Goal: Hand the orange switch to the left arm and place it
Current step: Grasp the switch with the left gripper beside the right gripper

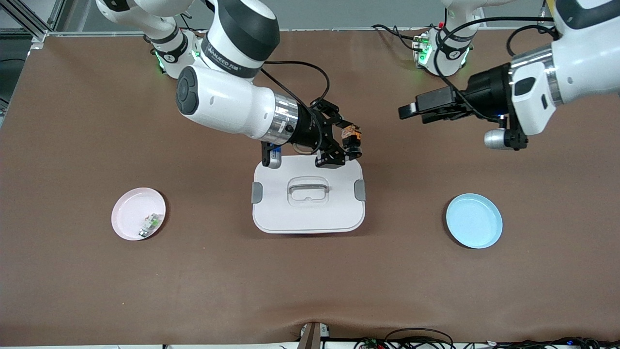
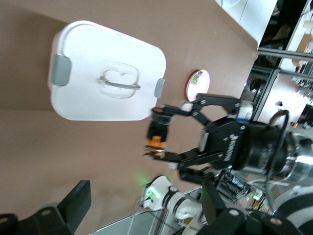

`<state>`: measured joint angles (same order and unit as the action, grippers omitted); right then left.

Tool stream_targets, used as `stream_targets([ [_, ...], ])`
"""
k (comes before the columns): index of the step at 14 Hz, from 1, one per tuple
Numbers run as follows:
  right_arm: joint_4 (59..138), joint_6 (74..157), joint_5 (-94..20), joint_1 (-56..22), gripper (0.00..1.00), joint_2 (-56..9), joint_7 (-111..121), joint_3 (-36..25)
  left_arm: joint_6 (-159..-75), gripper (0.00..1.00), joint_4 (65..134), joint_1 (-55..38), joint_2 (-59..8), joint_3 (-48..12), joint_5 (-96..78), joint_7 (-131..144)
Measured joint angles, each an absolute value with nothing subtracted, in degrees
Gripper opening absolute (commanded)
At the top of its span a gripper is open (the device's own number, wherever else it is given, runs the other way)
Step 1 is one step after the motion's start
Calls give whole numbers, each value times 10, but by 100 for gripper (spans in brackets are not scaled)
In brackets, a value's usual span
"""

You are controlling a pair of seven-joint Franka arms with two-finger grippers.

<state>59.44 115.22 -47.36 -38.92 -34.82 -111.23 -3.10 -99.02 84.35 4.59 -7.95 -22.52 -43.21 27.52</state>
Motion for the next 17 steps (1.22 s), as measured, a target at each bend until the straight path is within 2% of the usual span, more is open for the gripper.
stream_targets([
  [4,587,1153,-473,-390,0,-349,-1131,-32,-1039,100,847,8,-100,-226,-431,306],
  [11,585,1152,-473,-390,0,-349,-1155,-32,-1064,100,847,0,-125,-226,-411,306],
  [17,584,1152,-473,-389,0,-349,-1157,-33,-1091,100,848,-46,-141,-227,-397,319],
])
